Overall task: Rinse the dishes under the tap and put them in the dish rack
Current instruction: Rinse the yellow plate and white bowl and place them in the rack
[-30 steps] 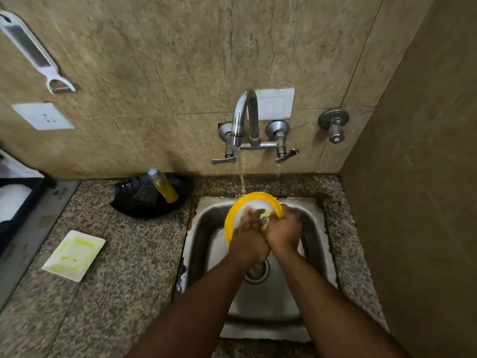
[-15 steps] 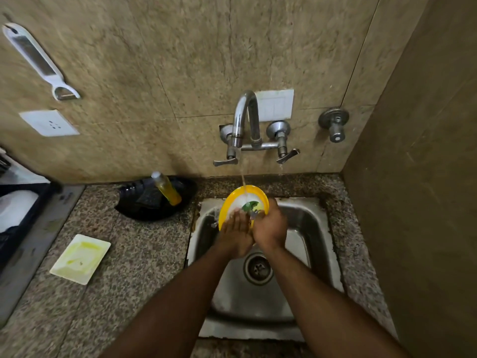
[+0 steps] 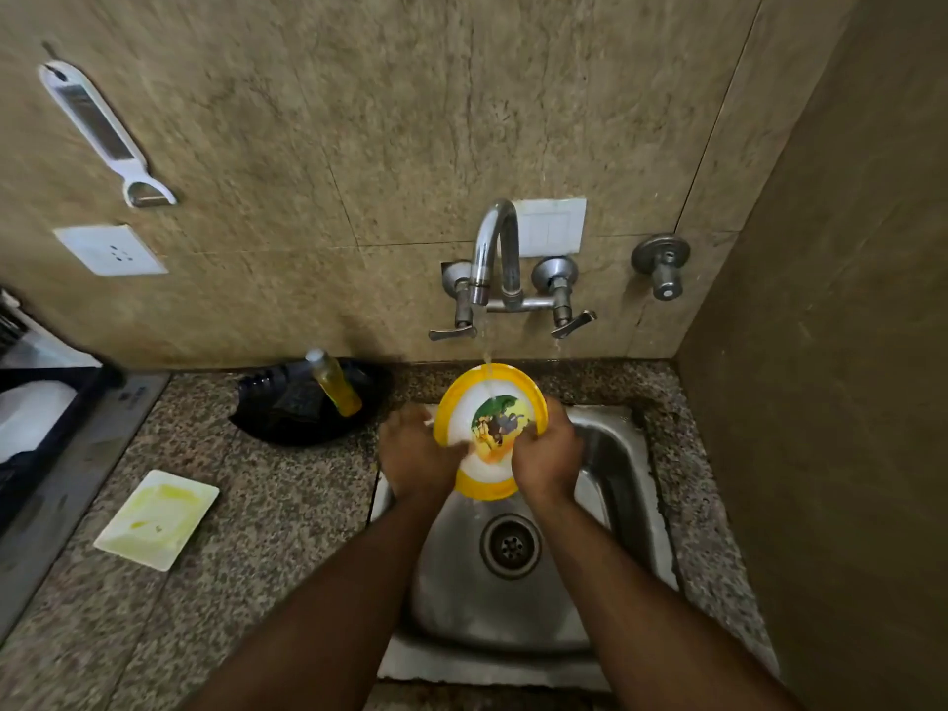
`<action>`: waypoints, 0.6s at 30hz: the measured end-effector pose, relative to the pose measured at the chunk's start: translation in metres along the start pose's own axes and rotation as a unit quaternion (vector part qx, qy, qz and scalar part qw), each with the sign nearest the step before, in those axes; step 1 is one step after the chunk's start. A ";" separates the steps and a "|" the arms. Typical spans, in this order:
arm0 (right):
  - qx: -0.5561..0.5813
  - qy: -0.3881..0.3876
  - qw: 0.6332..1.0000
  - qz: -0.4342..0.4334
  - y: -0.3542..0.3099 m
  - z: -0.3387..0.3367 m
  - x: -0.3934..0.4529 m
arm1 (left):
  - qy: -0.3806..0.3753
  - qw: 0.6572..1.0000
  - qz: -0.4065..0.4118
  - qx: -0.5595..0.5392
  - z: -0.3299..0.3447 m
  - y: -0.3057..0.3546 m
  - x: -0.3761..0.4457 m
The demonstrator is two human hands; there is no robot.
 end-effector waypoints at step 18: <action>-0.446 -0.062 0.892 -0.039 0.003 0.033 0.020 | -0.047 0.902 -0.188 -0.385 0.055 -0.039 -0.013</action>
Point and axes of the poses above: each hand's wrist, its own x-axis towards the middle knuckle, its own z-axis out of the palm, y = z × x, the point moved 10 cm from there along x, towards the middle knuckle, and after that the axes turned 2 degrees about -y, right-handed, at the moved point
